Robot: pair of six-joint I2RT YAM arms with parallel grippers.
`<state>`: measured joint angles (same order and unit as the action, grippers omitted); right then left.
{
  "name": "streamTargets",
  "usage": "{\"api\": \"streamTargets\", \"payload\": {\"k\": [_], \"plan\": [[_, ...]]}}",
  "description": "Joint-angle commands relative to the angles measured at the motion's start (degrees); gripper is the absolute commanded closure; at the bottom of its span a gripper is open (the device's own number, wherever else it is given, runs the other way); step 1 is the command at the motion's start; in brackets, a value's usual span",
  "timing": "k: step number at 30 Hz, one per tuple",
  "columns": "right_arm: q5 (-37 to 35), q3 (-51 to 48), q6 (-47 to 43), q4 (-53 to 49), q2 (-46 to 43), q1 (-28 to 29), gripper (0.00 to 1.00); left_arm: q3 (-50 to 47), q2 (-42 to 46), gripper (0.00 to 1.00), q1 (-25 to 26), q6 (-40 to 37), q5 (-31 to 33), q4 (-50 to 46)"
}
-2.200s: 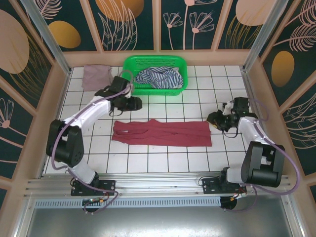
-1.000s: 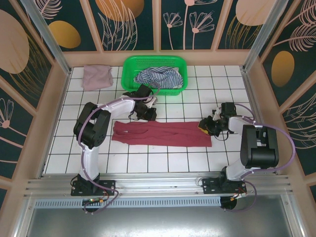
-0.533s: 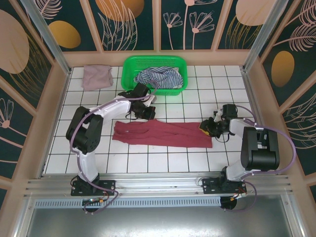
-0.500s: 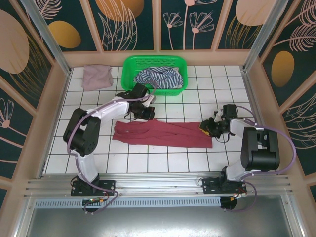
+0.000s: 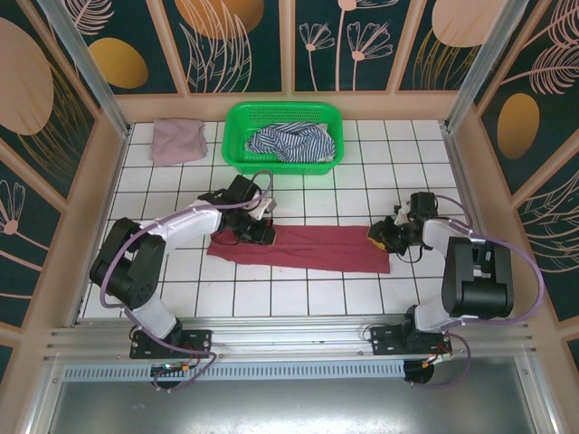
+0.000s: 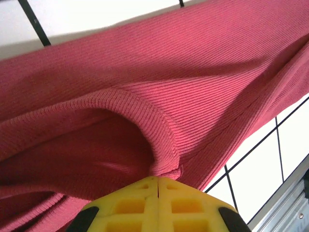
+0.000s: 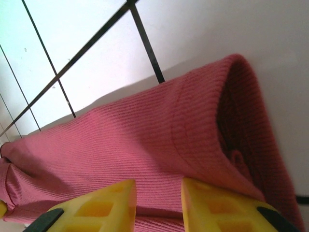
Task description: Fold and stack the tank tops
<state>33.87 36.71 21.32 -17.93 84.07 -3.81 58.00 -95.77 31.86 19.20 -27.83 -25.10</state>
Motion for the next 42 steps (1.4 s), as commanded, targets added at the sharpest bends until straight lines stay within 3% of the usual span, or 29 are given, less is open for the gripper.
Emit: {"api": "streamTargets", "payload": {"k": [1,7,11,16,21,24,27,30,36,42], "plan": [[-1.55,1.85,-1.08,-5.77,-3.77,-0.58,0.68,-0.91,-0.57,0.98,0.26,-0.50,3.43,-2.08],[3.84,0.92,5.46,-0.88,-7.35,1.50,0.69,0.48,-3.87,0.86,0.28,-0.93,4.81,-6.20],[5.15,1.09,8.56,4.56,-5.15,5.07,0.68,0.77,-2.93,0.76,0.28,-1.14,6.42,-11.38],[3.76,0.03,6.45,6.06,-0.60,6.68,0.69,4.72,-0.10,0.72,0.29,1.27,8.11,-18.49],[-0.27,-2.25,3.26,2.70,0.24,6.35,0.69,12.91,0.20,0.68,-0.41,7.41,14.13,-19.17],[-1.82,-3.49,2.19,1.16,-0.31,6.04,0.69,10.42,-0.21,0.62,-1.98,13.30,17.53,-16.91],[-2.51,-4.31,1.63,-0.11,-0.49,5.77,0.69,4.38,1.50,0.62,-3.93,17.09,22.74,-13.70],[-2.99,-4.75,1.55,-2.00,-1.03,5.95,0.69,-0.48,2.33,0.64,-6.81,18.84,23.06,-9.85],[-3.84,-6.03,4.45,-6.28,-4.49,7.47,0.69,-2.01,1.02,0.65,-9.25,16.73,25.06,-9.42],[-5.17,-8.96,9.55,-7.76,-7.57,12.78,0.69,0.40,-4.77,0.66,-13.53,11.15,25.21,-8.82]]}}
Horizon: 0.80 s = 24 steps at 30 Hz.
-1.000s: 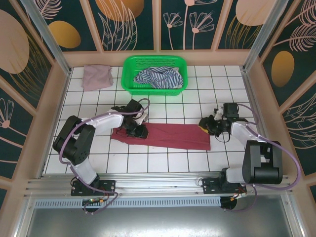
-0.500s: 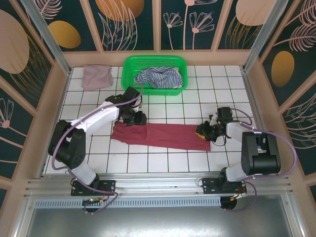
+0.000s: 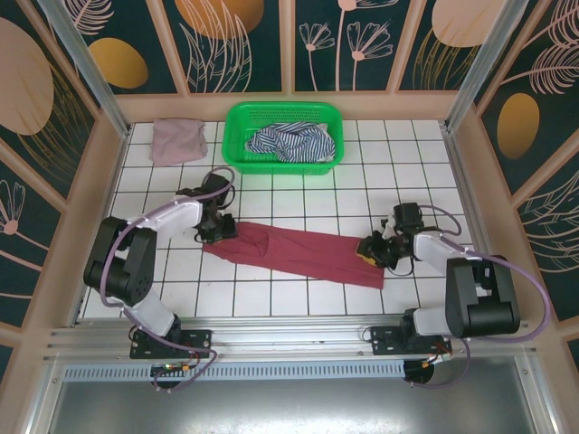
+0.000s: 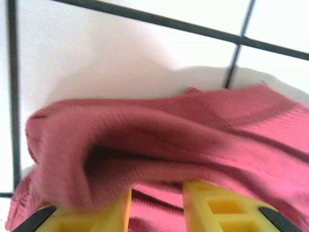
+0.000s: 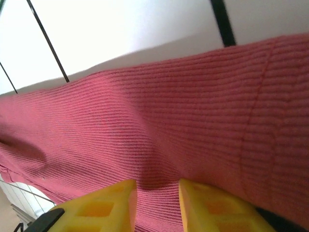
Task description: Fold and stack the tank tops
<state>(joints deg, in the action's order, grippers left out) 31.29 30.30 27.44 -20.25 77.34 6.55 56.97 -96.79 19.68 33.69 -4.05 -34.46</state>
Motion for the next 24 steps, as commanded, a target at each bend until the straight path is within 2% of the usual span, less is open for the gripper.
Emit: {"api": "streamTargets", "payload": {"k": [1,5,11,16,20,23,24], "plan": [[-2.40,-2.92,4.25,-5.64,-1.36,3.60,0.69,2.00,-4.62,0.66,-1.82,-4.13,1.55,0.62],[-1.48,-5.76,9.31,-4.59,-6.06,9.14,0.69,4.20,-9.31,0.68,-3.27,-7.92,2.59,0.45],[-0.18,-8.06,17.29,0.54,-9.92,22.24,0.67,16.21,-18.27,0.69,-3.99,-15.27,10.48,-3.59],[-0.17,-6.41,22.33,5.80,-10.62,31.57,0.65,21.98,-21.13,0.68,-4.37,-17.44,15.86,-4.18],[-2.14,0.51,16.52,2.31,-9.27,31.87,0.64,27.77,-23.48,0.66,-4.34,-17.84,19.32,-5.44],[-5.69,6.28,10.88,-4.40,-9.27,29.17,0.62,29.19,-22.96,0.65,-4.30,-17.73,22.12,-5.79],[-6.57,7.13,10.22,-5.72,-9.74,27.65,0.58,29.36,-22.10,0.64,-4.38,-17.34,22.39,-5.58]]}}
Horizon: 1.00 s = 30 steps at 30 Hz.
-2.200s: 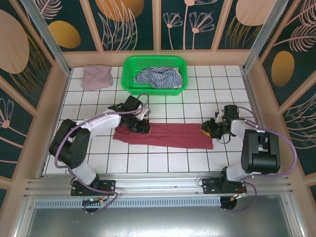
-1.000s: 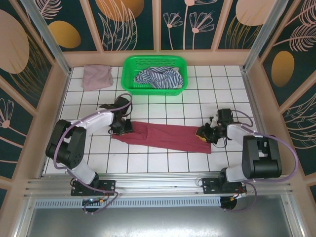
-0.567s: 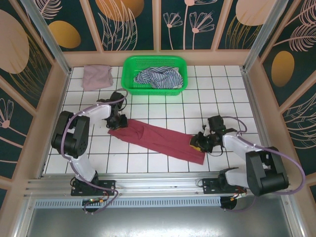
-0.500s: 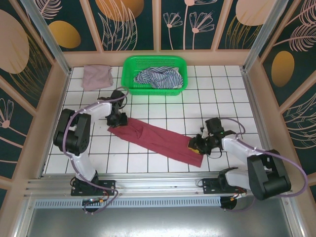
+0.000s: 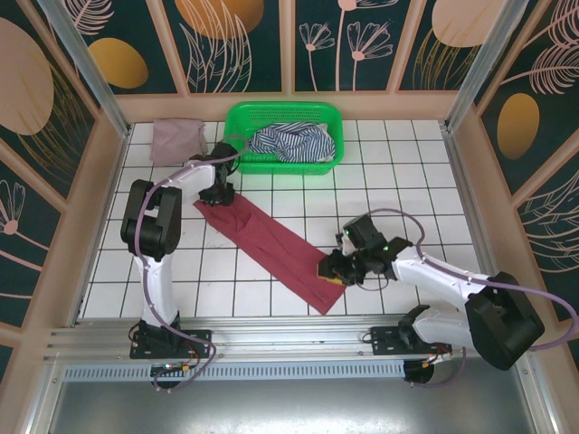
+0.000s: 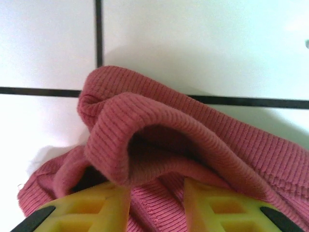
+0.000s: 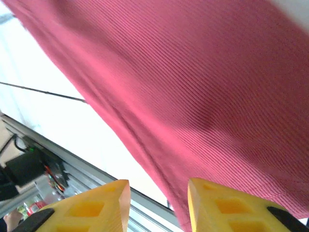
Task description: Fold and stack the tank tops
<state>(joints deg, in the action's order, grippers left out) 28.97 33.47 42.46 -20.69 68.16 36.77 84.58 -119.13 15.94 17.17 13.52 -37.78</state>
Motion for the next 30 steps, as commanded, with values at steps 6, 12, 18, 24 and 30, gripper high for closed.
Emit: {"api": "streamTargets", "payload": {"k": [6,12,18,24,30], "plan": [[-7.02,5.07,-8.63,-13.37,0.37,-9.60,0.54,0.84,7.75,0.61,-0.48,1.75,-0.57,-4.08],[-12.36,6.62,-10.01,-18.78,1.69,-12.29,0.52,-11.76,23.38,0.58,5.50,10.92,-10.62,-2.89],[-9.19,4.32,-10.94,-13.63,6.07,-13.76,0.49,-21.13,31.99,0.54,22.95,26.47,-16.03,1.63],[-0.62,1.07,-11.60,-6.28,7.80,-14.91,0.53,-24.53,32.03,0.49,40.18,38.42,-17.96,10.94],[-4.46,0.17,-13.34,-11.52,7.73,-15.20,0.54,-28.53,28.78,0.48,50.38,46.64,-22.15,18.66]]}}
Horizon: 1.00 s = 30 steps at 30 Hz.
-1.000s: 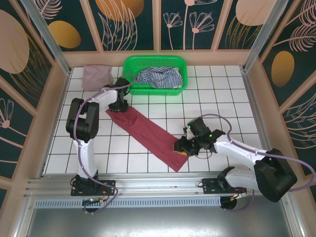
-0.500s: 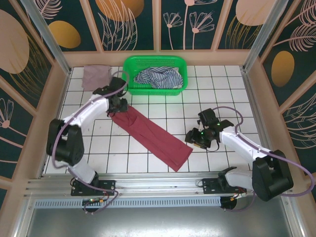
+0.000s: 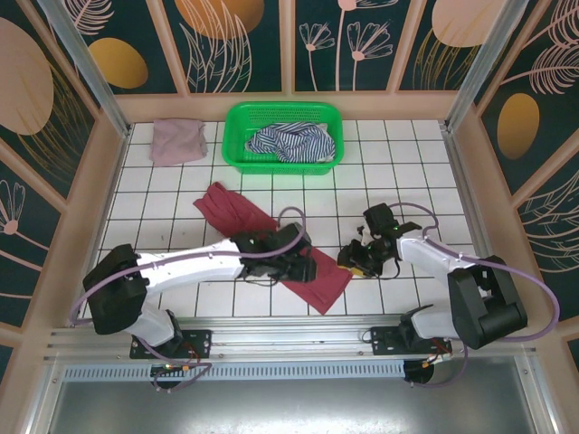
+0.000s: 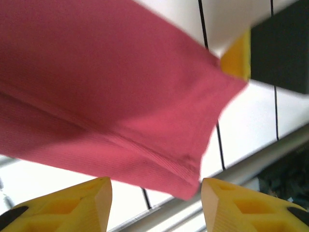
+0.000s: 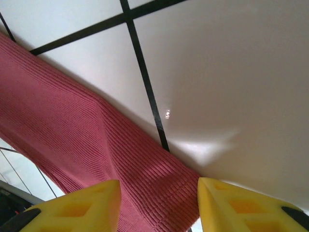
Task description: Fold and stack the tank tops
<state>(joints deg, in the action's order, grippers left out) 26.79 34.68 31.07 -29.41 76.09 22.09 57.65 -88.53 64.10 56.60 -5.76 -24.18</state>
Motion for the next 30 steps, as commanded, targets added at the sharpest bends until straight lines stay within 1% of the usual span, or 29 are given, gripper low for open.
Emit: {"api": "streamTargets", "payload": {"k": [1,2,4,8,11,13,14,17,19,27,30], "plan": [[-4.49,-0.81,-2.38,-3.89,-0.71,-0.71,0.53,-1.60,-2.50,0.48,3.61,8.53,-3.26,7.00],[-6.38,-0.43,-2.90,-4.46,-1.16,-0.81,0.52,-1.57,-3.47,0.47,4.65,9.19,-3.54,8.17],[-7.51,-0.35,-3.44,-3.97,-1.35,-0.97,0.51,-1.51,-5.48,0.47,5.95,9.64,-3.52,8.19],[-2.46,-2.61,-2.88,0.92,0.02,-1.01,0.52,-1.49,-7.27,0.47,7.58,12.62,-3.24,11.43],[-0.94,-2.78,-3.26,1.98,-0.33,-1.07,0.53,-1.24,-10.09,0.47,9.97,13.53,-4.70,9.15],[0.77,-2.84,-3.53,2.67,-0.01,-1.22,0.55,-1.62,-11.14,0.47,10.93,14.74,-4.78,11.00],[1.95,-3.01,-3.41,3.23,0.23,-1.21,0.56,-3.37,-11.19,0.47,11.03,15.55,-4.75,12.16],[3.74,-3.75,-2.34,5.00,0.25,-1.24,0.57,-3.07,-12.04,0.47,11.05,15.39,-3.22,10.39],[4.10,-4.24,-2.53,5.07,0.76,-1.18,0.58,-3.50,-12.28,0.48,11.06,16.18,-2.94,10.99],[3.98,-4.60,-3.85,3.28,0.52,-1.32,0.63,-2.28,-10.04,0.48,11.00,20.65,3.29,10.56],[4.32,-5.05,-3.42,3.95,0.63,-1.34,0.66,-2.28,-10.02,0.49,11.05,22.23,4.21,11.69]]}}
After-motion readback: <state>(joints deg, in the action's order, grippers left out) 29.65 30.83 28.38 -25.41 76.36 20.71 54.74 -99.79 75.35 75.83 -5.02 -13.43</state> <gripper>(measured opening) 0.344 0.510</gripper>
